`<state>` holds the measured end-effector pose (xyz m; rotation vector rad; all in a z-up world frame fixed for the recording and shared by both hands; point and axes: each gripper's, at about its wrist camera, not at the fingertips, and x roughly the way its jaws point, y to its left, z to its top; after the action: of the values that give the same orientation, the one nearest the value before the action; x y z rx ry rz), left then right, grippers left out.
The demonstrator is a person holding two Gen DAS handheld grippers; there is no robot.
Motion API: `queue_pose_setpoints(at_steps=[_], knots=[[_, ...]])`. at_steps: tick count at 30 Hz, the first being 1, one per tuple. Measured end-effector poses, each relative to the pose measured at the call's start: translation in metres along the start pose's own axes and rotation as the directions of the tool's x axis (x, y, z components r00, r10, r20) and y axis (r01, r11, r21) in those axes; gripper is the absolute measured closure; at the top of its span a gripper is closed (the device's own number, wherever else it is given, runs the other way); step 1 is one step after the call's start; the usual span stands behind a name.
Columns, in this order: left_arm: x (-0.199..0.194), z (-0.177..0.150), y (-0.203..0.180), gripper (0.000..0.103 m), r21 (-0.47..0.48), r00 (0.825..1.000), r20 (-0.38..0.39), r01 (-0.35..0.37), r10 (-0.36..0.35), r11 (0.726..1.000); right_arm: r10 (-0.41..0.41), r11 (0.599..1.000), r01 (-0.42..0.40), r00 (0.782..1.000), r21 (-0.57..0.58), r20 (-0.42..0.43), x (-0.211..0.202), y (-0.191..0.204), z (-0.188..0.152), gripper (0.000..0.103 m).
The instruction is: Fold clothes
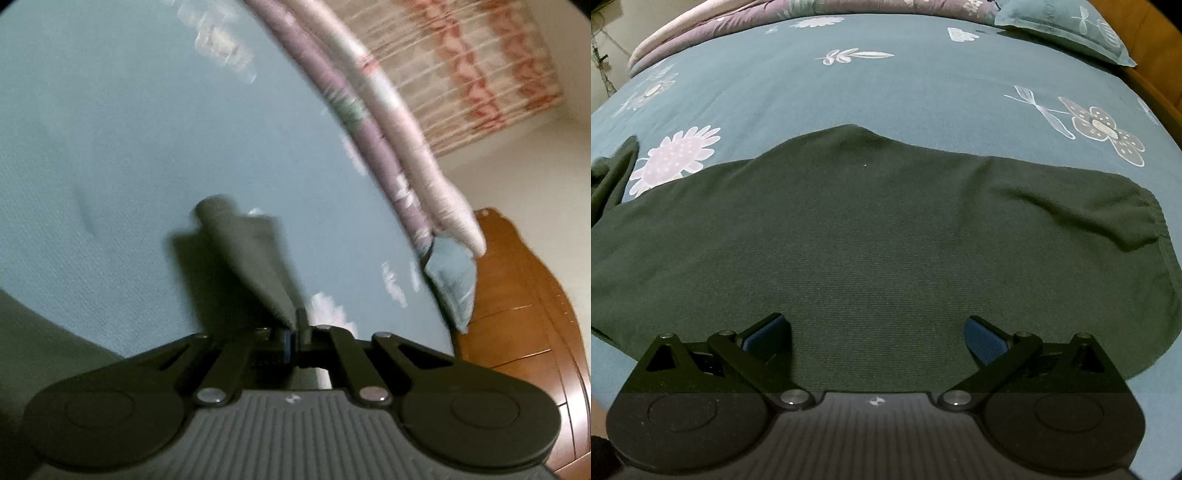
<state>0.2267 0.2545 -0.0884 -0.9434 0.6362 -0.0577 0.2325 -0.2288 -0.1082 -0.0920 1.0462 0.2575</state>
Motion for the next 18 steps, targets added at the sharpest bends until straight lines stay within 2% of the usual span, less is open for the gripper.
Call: queue_pose_setpoints(at_steps=[4, 9, 14, 18], knots=[[-0.045, 0.002, -0.020, 0.102, 0.082, 0.995, 0.082, -0.066, 0.060, 0.994, 0.008, 1.000, -0.009, 1.000, -0.023, -0.015, -0.001, -0.001, 0.003, 0.000], [-0.091, -0.007, -0.024, 0.102, 0.118, 0.974, 0.161, -0.177, 0.157, 0.977, -0.006, 0.995, 0.002, 0.999, -0.101, -0.040, -0.003, 0.005, 0.011, 0.000], [-0.115, -0.024, -0.007, 0.102, 0.113, 0.943, 0.193, -0.297, 0.272, 0.948, -0.044, 0.977, 0.039, 0.999, -0.210, -0.018, -0.009, 0.014, 0.021, 0.000], [-0.121, -0.039, 0.015, 0.102, 0.080, 0.924, 0.172, -0.359, 0.341, 0.930, -0.039, 0.969, 0.034, 0.999, -0.245, -0.016, -0.011, 0.018, 0.028, 0.000]])
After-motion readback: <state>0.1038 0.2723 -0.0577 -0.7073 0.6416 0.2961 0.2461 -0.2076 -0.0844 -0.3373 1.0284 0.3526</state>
